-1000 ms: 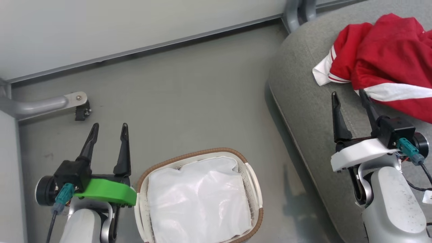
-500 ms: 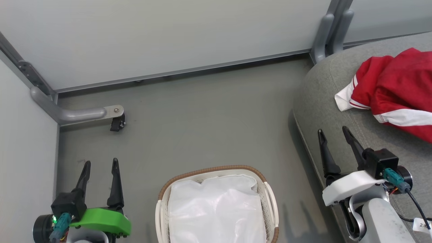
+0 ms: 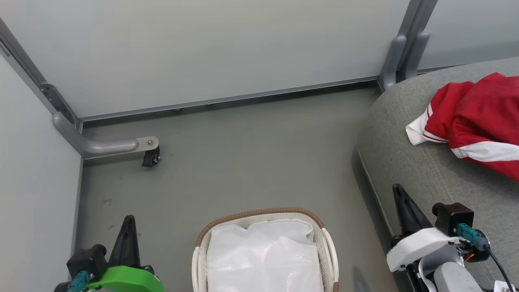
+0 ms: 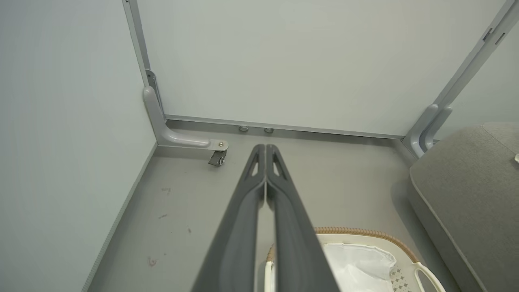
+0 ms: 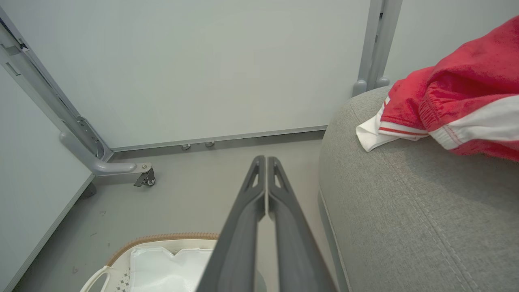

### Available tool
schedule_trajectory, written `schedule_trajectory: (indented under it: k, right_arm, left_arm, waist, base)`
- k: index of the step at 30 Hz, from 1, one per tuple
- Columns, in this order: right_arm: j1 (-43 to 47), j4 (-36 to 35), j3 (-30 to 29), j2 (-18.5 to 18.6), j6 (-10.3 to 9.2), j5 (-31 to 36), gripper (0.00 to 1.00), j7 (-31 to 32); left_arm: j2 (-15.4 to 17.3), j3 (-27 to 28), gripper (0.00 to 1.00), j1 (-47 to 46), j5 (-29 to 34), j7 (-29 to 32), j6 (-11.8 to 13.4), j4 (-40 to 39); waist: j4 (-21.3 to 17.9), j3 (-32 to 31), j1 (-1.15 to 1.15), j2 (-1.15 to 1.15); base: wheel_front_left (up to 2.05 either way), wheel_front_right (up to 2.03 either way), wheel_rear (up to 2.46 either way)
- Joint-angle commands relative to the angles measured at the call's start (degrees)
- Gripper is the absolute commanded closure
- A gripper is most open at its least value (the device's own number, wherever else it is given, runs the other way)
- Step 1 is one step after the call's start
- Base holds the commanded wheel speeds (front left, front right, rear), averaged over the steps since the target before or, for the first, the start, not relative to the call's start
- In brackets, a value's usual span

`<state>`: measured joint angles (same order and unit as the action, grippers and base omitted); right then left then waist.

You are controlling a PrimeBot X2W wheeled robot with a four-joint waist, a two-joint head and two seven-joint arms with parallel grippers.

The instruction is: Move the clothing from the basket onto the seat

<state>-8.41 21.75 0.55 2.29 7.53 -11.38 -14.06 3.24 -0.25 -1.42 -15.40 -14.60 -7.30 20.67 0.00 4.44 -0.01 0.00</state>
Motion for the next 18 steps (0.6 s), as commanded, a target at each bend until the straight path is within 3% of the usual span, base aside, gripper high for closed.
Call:
schedule_trajectory:
  k: [1, 18]
  right_arm:
    - [-0.71, -0.86, -0.54, 0.2, 0.0, -2.78, 1.0, 0.64]
    - [0.16, -2.78, -1.81, 0.32, -0.01, -20.25, 1.0, 4.9]
  left_arm:
    - [0.29, 0.36, 1.0, -0.34, -2.86, 0.63, -0.01, -1.0]
    - [0.17, 1.82, 1.0, -1.44, -19.37, 5.19, -0.06, -2.36]
  waist:
    - [0.0, -0.04, 0.01, 0.0]
    - [0.0, -0.63, 0.01, 0.0]
  base:
    - [0.0, 0.0, 0.0]
    - [0.0, 0.0, 0.0]
